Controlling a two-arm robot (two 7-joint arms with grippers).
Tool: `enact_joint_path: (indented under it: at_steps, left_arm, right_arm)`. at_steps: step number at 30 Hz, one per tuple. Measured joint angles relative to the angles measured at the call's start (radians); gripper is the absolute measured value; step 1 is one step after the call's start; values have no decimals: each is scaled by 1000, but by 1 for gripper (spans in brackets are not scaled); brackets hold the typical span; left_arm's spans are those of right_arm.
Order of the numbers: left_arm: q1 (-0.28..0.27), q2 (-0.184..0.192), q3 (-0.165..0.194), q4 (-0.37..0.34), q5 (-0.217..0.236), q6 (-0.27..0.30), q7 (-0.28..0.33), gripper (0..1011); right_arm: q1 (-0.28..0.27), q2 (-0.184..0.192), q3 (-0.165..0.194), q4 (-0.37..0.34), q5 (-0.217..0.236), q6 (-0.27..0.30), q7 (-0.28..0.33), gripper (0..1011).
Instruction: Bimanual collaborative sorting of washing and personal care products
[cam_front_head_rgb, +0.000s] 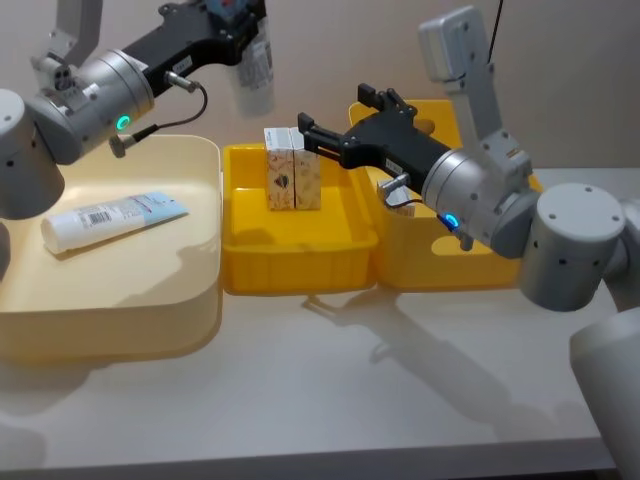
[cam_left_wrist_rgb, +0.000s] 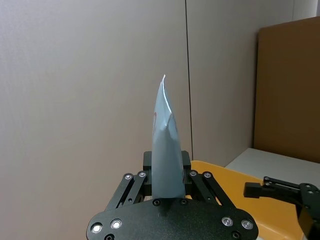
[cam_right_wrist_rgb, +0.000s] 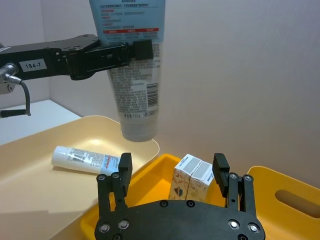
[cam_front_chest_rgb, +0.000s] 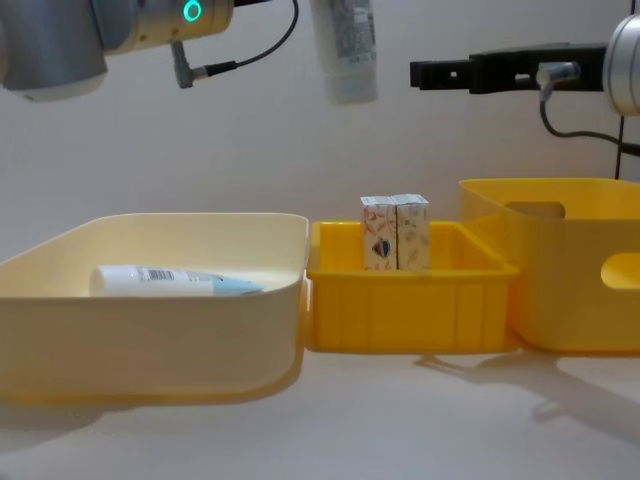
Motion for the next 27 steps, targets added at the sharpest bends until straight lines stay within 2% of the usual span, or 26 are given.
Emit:
enact_joint_path:
  at_steps: [5,16,21,27]
  left_arm:
    - [-1,-3,6,3,-8,4,-5,291]
    - [3,-11,19,11,-26,11,-15,291]
    - [-2,-18,27,25,-30,8,-20,291]
    - [-13,-22,36,43,-32,1,-23,292]
  right_arm:
    - [11,-7,-12,25,-20,-31,-28,1001]
    - [77,-64,-46,145,-92,-125,-136,1001]
    - [103,-82,-60,184,-107,-141,-144,1001]
    - [128,-93,-75,211,-105,-141,-118,1001]
